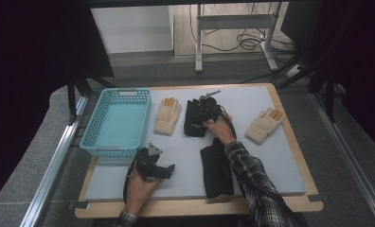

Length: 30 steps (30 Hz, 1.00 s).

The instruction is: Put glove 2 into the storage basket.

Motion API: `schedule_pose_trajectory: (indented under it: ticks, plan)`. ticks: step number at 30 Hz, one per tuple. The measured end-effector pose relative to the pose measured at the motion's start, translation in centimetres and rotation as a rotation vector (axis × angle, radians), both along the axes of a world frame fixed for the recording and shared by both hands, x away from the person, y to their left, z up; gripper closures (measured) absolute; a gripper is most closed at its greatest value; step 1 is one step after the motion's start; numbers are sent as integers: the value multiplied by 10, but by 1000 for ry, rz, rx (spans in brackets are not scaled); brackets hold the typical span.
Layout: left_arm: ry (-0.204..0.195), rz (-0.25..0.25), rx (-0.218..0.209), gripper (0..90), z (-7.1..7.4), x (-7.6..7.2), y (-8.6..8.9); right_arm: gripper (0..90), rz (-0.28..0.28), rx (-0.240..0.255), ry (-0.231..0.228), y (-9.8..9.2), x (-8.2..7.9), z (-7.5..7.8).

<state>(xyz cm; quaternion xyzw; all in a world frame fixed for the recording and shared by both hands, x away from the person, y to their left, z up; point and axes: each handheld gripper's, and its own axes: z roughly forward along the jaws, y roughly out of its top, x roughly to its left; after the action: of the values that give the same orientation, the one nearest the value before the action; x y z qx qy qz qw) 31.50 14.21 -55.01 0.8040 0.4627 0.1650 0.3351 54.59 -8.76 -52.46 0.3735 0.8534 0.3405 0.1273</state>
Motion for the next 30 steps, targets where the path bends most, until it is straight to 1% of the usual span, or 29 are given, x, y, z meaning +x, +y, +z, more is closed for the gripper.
schedule_pose_trajectory:
  ticks: [2,3,5,7,10,12,15,17,18,20,21,23,24,26,30]
  plan:
    - [0,0,0,7,0,0,0,596,3,-2,9,2,0,1]
    - [0,0,0,7,0,0,0,633,8,-2,18,4,0,2]
    - [-2,0,-1,7,0,0,0,690,-6,-3,24,5,-1,2]
    - [-2,0,-1,7,0,0,0,789,-9,16,42,3,0,3]
    - [-1,0,-1,7,0,0,0,850,-15,57,61,-3,1,2]
    - [-1,0,-1,7,0,0,0,854,-15,56,61,-3,0,3]
    - [0,1,-3,7,0,0,0,861,-10,25,45,-1,-2,9]
    - [0,1,-2,7,0,0,0,861,-8,33,39,-2,-4,14]
    - [0,1,-1,8,0,0,0,861,1,51,28,-5,-7,22]
    - [0,1,-1,8,0,0,0,861,4,52,22,-5,-8,25]
    - [0,1,-1,8,0,0,0,860,8,54,17,-6,-9,29]
    - [0,1,-1,7,0,0,0,860,20,72,11,-10,-14,37]
    - [0,0,1,7,0,0,0,860,30,84,4,-13,-19,45]
    - [0,1,-1,7,0,0,0,860,33,87,5,-14,-20,47]
    - [-1,0,0,7,0,0,0,859,51,114,5,-24,-32,63]
